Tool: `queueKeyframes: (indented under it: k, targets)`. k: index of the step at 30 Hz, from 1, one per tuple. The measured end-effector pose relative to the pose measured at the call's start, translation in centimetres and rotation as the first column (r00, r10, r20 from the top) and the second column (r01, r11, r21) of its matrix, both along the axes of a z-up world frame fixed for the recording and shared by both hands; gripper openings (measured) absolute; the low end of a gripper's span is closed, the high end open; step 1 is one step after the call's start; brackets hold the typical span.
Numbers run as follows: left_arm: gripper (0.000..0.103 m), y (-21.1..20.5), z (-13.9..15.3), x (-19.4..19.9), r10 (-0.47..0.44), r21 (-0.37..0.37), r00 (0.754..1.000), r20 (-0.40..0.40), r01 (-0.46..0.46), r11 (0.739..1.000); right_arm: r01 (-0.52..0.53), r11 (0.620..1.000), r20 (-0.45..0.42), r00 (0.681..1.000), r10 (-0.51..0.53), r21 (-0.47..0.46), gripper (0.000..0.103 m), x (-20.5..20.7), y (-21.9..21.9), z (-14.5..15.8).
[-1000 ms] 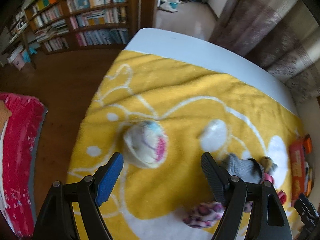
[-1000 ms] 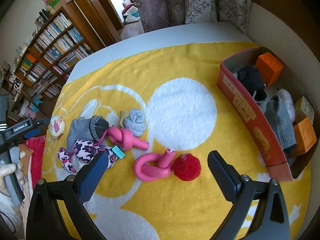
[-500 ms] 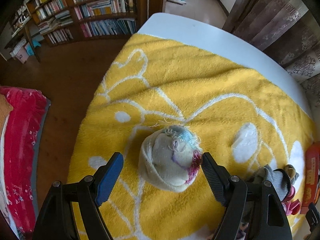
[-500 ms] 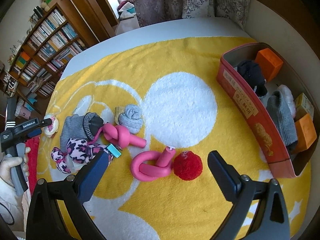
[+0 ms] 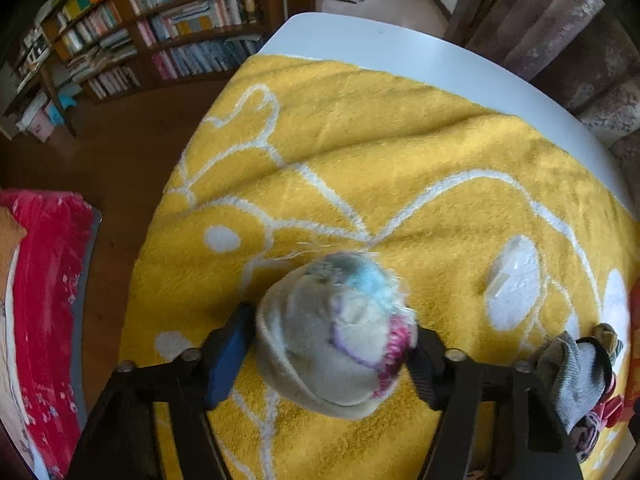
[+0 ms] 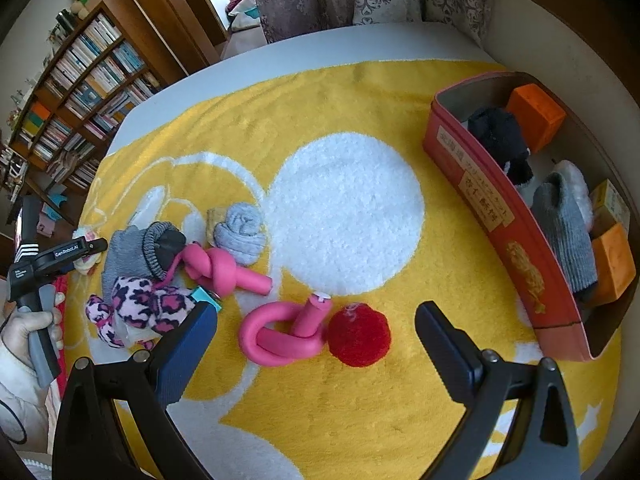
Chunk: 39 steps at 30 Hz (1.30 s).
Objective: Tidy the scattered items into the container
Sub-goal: 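Grasp the white knit hat with the left tool, then grasp the red pompom ball with the right tool while the left tool holds the white hat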
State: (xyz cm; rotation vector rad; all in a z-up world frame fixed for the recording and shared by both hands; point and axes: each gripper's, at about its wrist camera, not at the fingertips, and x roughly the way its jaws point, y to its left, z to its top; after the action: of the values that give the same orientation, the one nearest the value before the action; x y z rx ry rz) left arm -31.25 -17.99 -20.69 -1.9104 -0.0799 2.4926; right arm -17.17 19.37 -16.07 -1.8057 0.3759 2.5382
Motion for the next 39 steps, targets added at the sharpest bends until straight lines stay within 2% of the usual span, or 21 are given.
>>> queueKeyframes:
  k: [12, 21, 28, 33, 39]
  targets:
    - [0.064, 0.1, 0.8, 0.4, 0.003, 0.016, 1.0, -0.001, -0.003, 1.0, 0.0, 1.0, 0.045, 0.999, 0.0, 0.016, 0.1, 0.1, 0.4, -1.7]
    - [0.064, 0.3, 2.9, 1.1, 0.007, 0.041, 1.0, -0.027, -0.006, 0.999, 0.037, 0.999, 0.034, 0.999, -0.037, 0.012, 0.099, 0.9, 2.3, -1.3]
    - [0.064, 1.2, 3.7, 2.0, -0.006, 0.051, 1.0, -0.03, 0.007, 0.999, 0.011, 0.996, 0.071, 0.997, -0.017, 0.087, 0.082, 1.0, 2.7, -2.6]
    - [0.064, 1.8, 4.7, 2.9, -0.013, 0.046, 0.999, -0.039, 0.014, 0.999, -0.028, 0.997, 0.065, 0.998, 0.023, 0.073, 0.08, 0.5, 2.3, -3.5]
    - [0.064, 3.3, 6.2, 4.0, -0.031, 0.031, 0.998, -0.055, 0.033, 0.999, -0.093, 0.995, 0.065, 0.994, 0.09, 0.038, 0.053, -0.2, 1.3, -3.9]
